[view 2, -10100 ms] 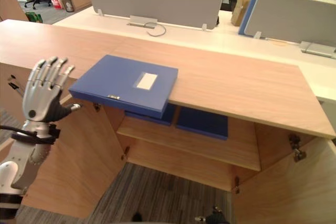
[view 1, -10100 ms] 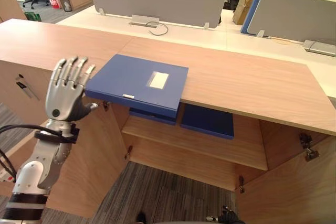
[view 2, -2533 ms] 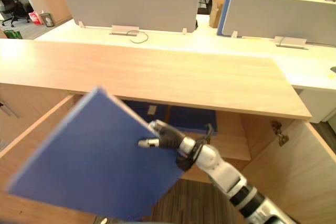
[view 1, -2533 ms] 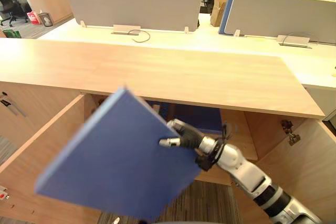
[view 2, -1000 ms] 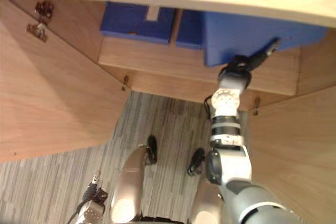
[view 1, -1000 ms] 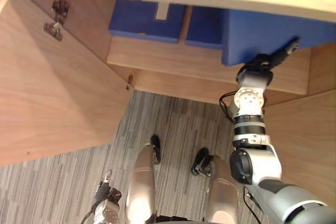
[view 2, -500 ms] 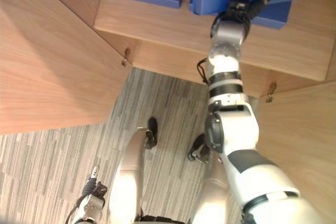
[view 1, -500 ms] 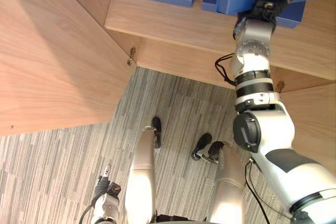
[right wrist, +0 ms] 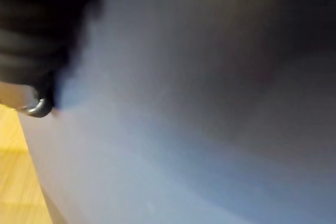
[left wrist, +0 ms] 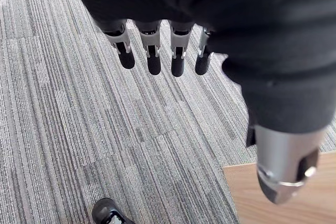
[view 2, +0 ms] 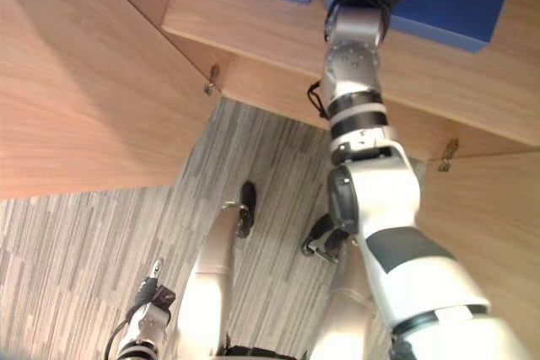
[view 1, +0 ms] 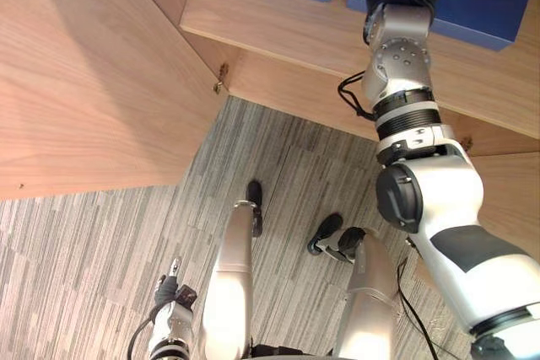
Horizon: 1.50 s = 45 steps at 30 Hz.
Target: Walk over to the cabinet, pick up the folder, carry it to the office cabinet, place the folder inside the office cabinet, then close the office cabinet door
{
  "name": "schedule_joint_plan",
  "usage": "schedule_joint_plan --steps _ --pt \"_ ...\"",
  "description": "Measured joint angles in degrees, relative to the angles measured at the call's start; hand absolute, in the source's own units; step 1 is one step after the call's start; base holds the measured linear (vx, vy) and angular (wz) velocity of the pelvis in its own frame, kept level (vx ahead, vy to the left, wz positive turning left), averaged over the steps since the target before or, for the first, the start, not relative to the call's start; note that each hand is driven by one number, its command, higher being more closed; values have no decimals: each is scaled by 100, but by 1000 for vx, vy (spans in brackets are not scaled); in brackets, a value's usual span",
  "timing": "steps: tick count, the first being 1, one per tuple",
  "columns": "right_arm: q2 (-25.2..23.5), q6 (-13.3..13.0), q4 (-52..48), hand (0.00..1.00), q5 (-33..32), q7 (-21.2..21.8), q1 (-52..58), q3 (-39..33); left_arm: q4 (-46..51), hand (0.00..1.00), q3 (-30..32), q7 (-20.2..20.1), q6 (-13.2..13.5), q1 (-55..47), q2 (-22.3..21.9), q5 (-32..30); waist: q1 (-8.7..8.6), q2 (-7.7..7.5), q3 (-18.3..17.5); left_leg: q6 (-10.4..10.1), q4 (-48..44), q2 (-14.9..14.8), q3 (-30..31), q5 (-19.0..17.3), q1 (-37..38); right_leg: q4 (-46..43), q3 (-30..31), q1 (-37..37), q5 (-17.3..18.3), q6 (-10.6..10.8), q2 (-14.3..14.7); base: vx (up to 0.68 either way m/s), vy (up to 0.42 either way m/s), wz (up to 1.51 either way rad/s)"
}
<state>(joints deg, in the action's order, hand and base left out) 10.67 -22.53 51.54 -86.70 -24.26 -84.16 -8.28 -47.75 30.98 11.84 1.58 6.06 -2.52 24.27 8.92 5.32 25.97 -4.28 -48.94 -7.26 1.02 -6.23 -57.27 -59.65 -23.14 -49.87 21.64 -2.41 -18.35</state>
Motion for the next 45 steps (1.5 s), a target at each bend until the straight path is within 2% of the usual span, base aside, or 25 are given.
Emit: schedule_joint_plan --steps 5,10,11,21,24,35,39,42,45 --pt "4 -245 -11 100 -3 -104 -122 -191 0 0 64 23 0 25 2 -9 -6 -15 9 -55 215 41 52 121 39 89 -65 29 -1 -1 1 -14 30 8" --pt "-3 -320 -124 100 -4 -236 -131 -408 6 0 69 57 1 45 14 -184 -18 -39 21 -98 333 43 129 186 65 162 -166 98 -2 -3 32 -5 33 7" --pt "-3 -382 -189 0 -4 -272 -132 -409 4 0 69 60 1 48 14 -184 -24 -49 27 -101 380 48 127 215 72 190 -174 98 -4 -4 32 -6 46 3" --pt "21 -350 -351 0 53 -344 -360 -399 6 0 174 144 8 49 35 -190 -71 -117 68 -118 479 43 149 252 91 274 -213 127 -13 -14 64 -3 59 1" --pt "26 -349 -351 0 69 -350 -381 -412 0 0 174 153 11 60 83 -193 -69 -132 74 -98 644 -23 145 285 183 535 -312 275 -143 -168 159 4 83 -5" --pt "41 -337 -348 0 268 -576 -597 -624 -132 0 173 224 53 202 227 -199 -45 -138 75 -61 882 -27 52 339 355 771 -323 425 -199 -189 188 23 78 0" --pt "46 26 -333 0 965 -722 -596 -635 -145 0 173 230 63 202 231 -199 -55 -137 75 -61 932 -56 24 338 407 857 -326 479 -243 -186 222 2 87 -3" --pt "51 272 -275 0 1249 -715 -597 -589 -166 0 154 232 80 215 264 -199 -65 -139 70 -51 966 -100 -29 333 449 923 -324 523 -267 -191 252 9 82 -5" --pt "55 372 -40 0 1362 -687 -593 -563 -183 0 64 240 106 258 301 -198 -73 -139 70 -50 961 -104 -38 332 446 926 -324 521 -267 -192 252 11 77 -1"
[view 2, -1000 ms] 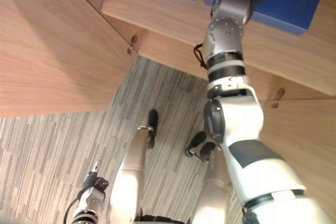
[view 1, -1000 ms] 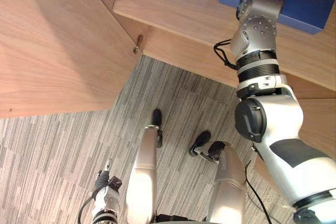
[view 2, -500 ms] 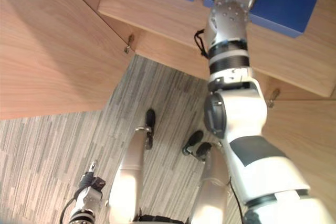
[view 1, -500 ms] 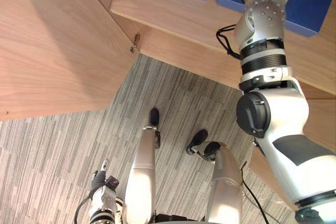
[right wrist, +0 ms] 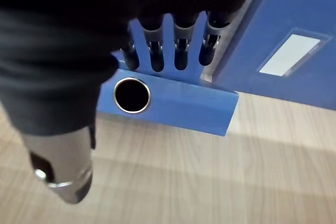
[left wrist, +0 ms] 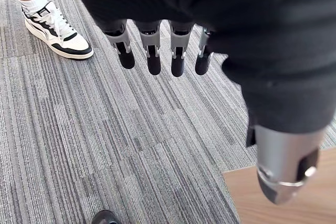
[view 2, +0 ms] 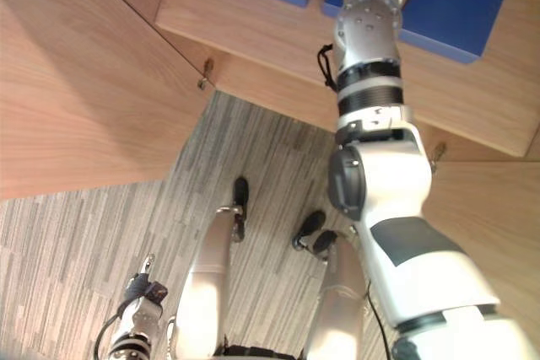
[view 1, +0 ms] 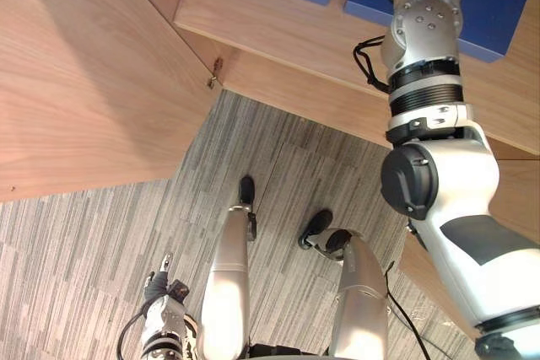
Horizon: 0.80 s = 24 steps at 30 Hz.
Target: Walk over to the cabinet, pick up the folder, carry it to the office cabinet, place the folder inside the office cabinet, then close the office cabinet door
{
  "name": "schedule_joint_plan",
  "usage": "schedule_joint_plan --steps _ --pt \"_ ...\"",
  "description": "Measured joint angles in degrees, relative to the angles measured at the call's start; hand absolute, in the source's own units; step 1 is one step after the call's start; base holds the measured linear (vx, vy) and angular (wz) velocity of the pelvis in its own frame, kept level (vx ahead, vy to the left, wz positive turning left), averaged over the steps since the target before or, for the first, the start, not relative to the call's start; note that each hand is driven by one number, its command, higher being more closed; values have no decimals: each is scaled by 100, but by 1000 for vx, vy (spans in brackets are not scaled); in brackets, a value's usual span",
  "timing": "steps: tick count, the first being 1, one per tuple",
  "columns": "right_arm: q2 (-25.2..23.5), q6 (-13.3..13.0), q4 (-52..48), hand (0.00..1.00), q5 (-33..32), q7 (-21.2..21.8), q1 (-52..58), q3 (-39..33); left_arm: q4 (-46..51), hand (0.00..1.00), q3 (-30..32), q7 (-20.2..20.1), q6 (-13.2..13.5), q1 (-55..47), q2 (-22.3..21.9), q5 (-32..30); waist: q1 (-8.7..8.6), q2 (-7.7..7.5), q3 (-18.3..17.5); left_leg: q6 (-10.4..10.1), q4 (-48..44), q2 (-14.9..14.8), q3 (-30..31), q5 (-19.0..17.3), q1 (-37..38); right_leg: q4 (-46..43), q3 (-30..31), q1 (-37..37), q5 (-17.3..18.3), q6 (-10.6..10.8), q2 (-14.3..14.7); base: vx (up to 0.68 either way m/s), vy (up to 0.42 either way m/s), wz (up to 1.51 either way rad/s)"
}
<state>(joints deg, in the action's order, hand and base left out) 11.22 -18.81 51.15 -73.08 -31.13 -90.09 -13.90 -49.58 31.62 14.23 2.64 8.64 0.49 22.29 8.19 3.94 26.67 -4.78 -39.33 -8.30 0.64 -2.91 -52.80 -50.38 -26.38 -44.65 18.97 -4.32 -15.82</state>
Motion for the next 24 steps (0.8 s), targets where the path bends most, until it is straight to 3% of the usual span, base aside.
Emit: schedule_joint_plan --steps 5,11,17,24 --pt "36 261 499 0 53 44 101 253 1 0 -204 10 37 84 0 1 -14 1 -1 10 -14 -12 -8 -7 -5 5 1 -1 0 -1 10 3 78 -1" --pt "188 856 1253 0 261 412 268 1397 3 0 -517 5 88 85 26 4 -23 3 -2 29 -59 -47 -8 -21 -18 2 4 -2 0 -3 46 -5 69 -2" --pt "533 1523 1836 0 1180 877 452 2705 7 0 -795 -64 137 74 73 19 -18 5 -3 57 -97 -53 -20 -39 -34 -19 19 -17 0 -4 45 -9 82 -1" --pt "1109 1989 2347 0 2095 1450 713 4154 82 0 -1126 -300 190 -5 178 23 -3 4 -4 65 -106 -50 -65 -43 -65 -64 70 -105 1 -4 24 -6 62 -2"
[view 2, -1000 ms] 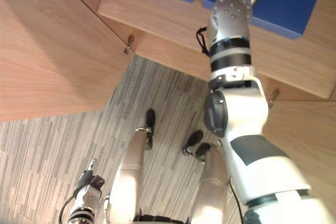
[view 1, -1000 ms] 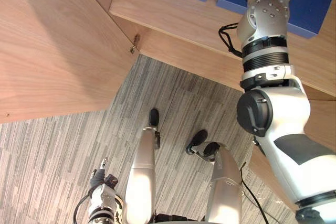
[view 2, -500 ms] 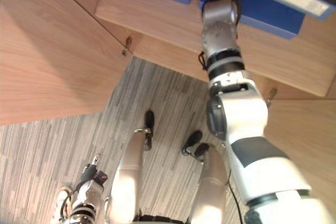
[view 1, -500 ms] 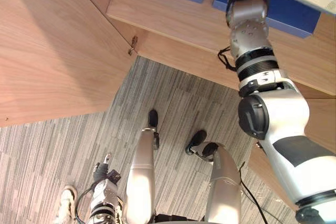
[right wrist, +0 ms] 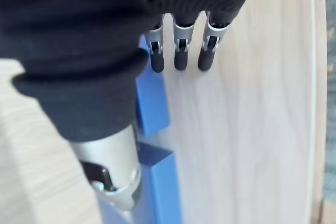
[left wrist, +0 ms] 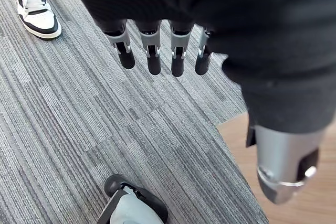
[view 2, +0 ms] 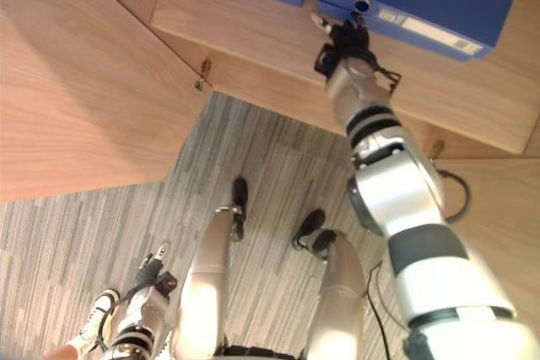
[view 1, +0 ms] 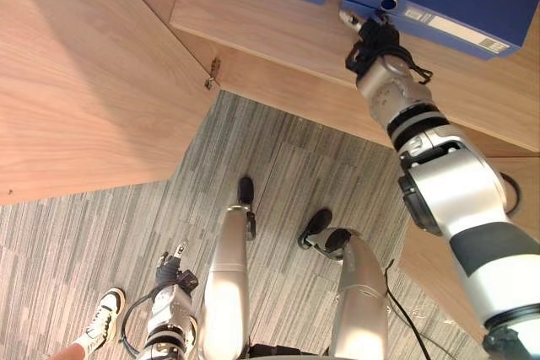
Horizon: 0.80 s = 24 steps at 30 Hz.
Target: Walk over to the cabinet, pick up the folder, carry it to the office cabinet, place the folder inside the office cabinet, then close the office cabinet door
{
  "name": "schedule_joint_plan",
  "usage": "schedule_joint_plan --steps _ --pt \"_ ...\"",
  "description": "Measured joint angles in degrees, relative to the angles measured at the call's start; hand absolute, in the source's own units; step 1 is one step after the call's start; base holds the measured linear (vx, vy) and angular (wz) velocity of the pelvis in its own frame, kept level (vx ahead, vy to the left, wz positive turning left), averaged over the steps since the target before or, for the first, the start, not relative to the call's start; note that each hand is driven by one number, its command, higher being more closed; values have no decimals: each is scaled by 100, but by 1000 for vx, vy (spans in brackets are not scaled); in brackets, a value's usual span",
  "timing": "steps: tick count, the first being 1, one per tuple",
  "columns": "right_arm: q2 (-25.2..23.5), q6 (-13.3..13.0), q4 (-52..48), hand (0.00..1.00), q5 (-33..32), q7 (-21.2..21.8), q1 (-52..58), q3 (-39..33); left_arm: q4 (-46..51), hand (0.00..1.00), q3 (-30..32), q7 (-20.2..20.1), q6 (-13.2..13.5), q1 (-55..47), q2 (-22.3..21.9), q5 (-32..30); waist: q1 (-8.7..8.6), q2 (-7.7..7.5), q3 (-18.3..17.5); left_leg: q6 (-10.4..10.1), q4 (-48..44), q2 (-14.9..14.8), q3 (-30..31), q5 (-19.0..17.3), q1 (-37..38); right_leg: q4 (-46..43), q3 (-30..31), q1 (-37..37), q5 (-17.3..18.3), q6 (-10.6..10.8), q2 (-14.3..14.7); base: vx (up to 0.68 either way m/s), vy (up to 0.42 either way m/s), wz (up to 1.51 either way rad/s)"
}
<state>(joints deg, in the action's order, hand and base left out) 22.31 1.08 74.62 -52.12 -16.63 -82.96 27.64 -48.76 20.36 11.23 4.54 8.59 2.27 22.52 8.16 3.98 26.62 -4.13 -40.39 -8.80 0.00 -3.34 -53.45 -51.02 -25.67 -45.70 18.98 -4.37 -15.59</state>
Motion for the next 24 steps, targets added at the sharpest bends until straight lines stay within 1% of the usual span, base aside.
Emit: schedule_joint_plan --steps 2,4,5,7,10,11,12,13,15,17,20,24 --pt "289 80 54 0 622 218 62 549 67 0 -141 -60 6 -78 50 2 -13 0 -1 1 -16 2 -10 0 -56 -27 11 -59 0 0 -12 -4 52 -2" --pt "503 158 74 0 1160 402 98 888 174 0 -230 -129 12 -164 48 3 -6 -2 -3 2 -13 3 -21 0 -43 -27 24 -59 0 1 -14 -3 79 -1" --pt "588 160 97 0 1340 470 116 1041 224 0 -279 -168 18 -218 48 4 -6 -2 -4 3 -12 3 -26 -1 -41 -28 28 -59 -1 1 -15 -3 85 -1" --pt "814 154 90 0 2005 673 178 1285 278 0 -387 -231 37 -293 54 5 -3 -4 -5 4 -13 3 -27 -1 -40 -28 29 -59 -1 2 -17 -6 77 0" --pt "996 152 39 0 2663 832 300 1299 409 0 -503 -344 38 -437 54 8 11 -10 -20 6 -11 2 -28 -3 -37 -25 29 -58 -2 3 -17 -5 61 0" --pt "1028 151 13 0 2789 859 325 1295 437 0 -519 -369 38 -467 54 8 17 -12 -22 6 -10 2 -29 -3 -35 -24 29 -58 -2 3 -17 -2 72 -1" --pt "1135 146 -88 0 3315 973 403 1271 458 0 -560 -433 39 -565 57 9 33 -18 -29 6 -4 2 -35 -2 -27 -19 33 -56 -4 6 -18 -2 86 -1" --pt "1147 146 -88 0 3424 1006 408 1268 460 0 -570 -450 38 -593 58 11 32 -21 -30 6 -1 1 -37 -2 -24 -16 33 -56 -5 8 -18 -2 73 -1" --pt "1261 141 -329 0 3951 1143 572 1231 516 0 -604 -554 38 -741 57 11 40 -66 -56 6 14 -2 -46 -2 -17 3 35 -55 -11 17 -15 2 75 -1" --pt "1331 136 -568 0 4217 1241 735 1184 556 0 -620 -623 37 -830 57 10 42 -98 -73 6 25 -12 -53 -2 5 35 37 -32 -24 27 -2 10 91 -3" --pt "1378 123 -897 0 4407 1415 904 1172 596 0 -650 -690 37 -880 61 8 42 -112 -80 10 87 -40 -109 -2 83 122 77 12 -81 49 34 3 83 -9" --pt "1503 101 -1355 0 4476 1701 1164 1174 666 0 -654 -740 44 -895 73 6 24 -138 -93 21 162 -55 -192 5 206 193 133 74 -119 64 47 7 78 -7"
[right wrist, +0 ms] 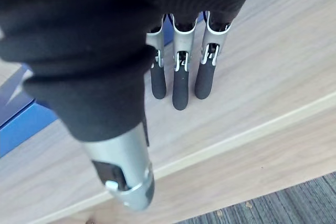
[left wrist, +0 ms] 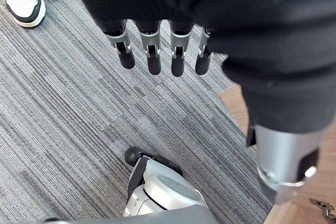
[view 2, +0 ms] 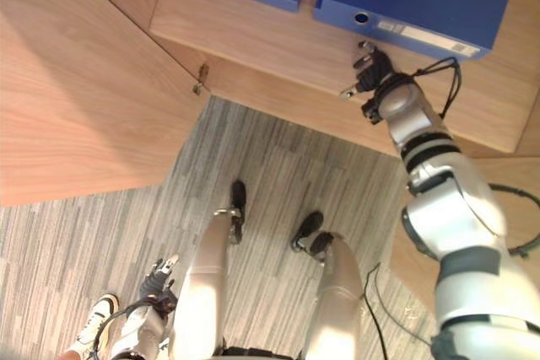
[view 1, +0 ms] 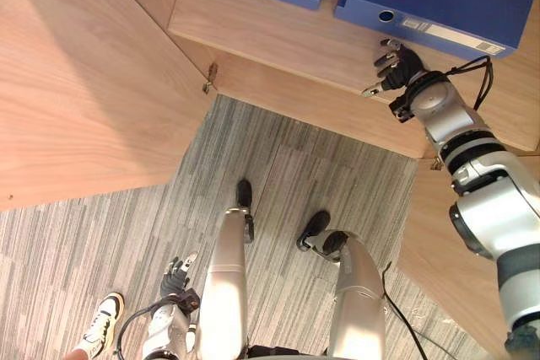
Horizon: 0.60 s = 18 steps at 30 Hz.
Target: Walk over to the cabinet, pick up the folder, carry it to the office cabinet, place the folder inside the office cabinet, then close the office cabinet door
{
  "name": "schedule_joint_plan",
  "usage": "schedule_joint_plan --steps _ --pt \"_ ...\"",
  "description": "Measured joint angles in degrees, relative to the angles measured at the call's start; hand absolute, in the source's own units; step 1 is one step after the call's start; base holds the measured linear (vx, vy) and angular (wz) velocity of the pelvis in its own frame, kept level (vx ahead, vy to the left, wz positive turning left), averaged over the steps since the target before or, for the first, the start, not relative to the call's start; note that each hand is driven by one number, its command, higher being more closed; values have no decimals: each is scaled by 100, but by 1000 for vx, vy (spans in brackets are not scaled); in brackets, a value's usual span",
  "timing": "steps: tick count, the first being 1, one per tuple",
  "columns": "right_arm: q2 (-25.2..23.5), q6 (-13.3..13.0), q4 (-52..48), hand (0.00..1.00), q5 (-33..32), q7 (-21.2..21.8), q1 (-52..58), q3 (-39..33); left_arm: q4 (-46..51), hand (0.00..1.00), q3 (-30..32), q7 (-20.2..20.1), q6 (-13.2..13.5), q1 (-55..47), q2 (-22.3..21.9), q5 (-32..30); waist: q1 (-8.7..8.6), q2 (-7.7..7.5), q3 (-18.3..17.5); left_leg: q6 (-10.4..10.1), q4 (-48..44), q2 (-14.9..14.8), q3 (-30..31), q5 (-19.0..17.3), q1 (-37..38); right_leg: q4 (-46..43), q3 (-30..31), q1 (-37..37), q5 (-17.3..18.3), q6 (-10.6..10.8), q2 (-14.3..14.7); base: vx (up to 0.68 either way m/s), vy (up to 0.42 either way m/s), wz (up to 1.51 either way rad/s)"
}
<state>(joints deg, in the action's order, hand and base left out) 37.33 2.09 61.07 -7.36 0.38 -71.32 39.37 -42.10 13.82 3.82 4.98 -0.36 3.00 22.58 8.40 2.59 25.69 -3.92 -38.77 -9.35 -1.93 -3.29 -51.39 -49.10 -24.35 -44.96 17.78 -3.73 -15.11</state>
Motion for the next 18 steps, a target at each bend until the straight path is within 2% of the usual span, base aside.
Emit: schedule_joint_plan --steps 2,6,9,12,14,16,18 --pt "21 -23 -161 0 128 117 117 2 0 0 0 -37 9 -7 29 0 1 -57 -30 2 65 -4 -32 14 46 41 18 13 -14 4 8 17 46 -4" --pt "57 -92 -346 0 395 414 262 21 0 0 -19 -88 24 -12 53 -3 2 -79 -32 8 220 -32 -64 50 193 236 14 148 -98 37 76 28 59 -5" --pt "-24 -148 -546 0 642 643 648 71 4 0 -49 -103 34 -11 85 -11 14 -164 -61 -1 814 -64 -159 250 669 842 -34 571 -349 81 234 58 80 -8" --pt "-455 -145 -502 0 866 817 1200 69 3 0 -50 -110 36 -11 102 -26 2 -310 -140 -15 1693 -67 -316 562 1425 1604 -76 1188 -636 130 422 85 34 -5" --pt "-768 -79 -389 0 986 946 1561 54 6 0 -51 -115 37 -9 94 -59 5 -355 -165 -26 2052 -80 -407 662 1883 1980 -80 1605 -756 169 519 126 28 -6" --pt "-1140 56 -200 0 1114 1030 2051 -3 5 0 -47 -115 36 -1 93 -100 3 -383 -184 -25 2207 -82 -468 674 2230 2214 -79 1959 -805 221 570 138 29 -4" --pt "-1785 135 59 0 1344 1038 2642 -346 -6 0 38 -99 34 38 48 -367 -17 -394 -189 -11 2204 -175 -674 612 2606 2524 -18 2407 -930 273 711 160 20 -31"
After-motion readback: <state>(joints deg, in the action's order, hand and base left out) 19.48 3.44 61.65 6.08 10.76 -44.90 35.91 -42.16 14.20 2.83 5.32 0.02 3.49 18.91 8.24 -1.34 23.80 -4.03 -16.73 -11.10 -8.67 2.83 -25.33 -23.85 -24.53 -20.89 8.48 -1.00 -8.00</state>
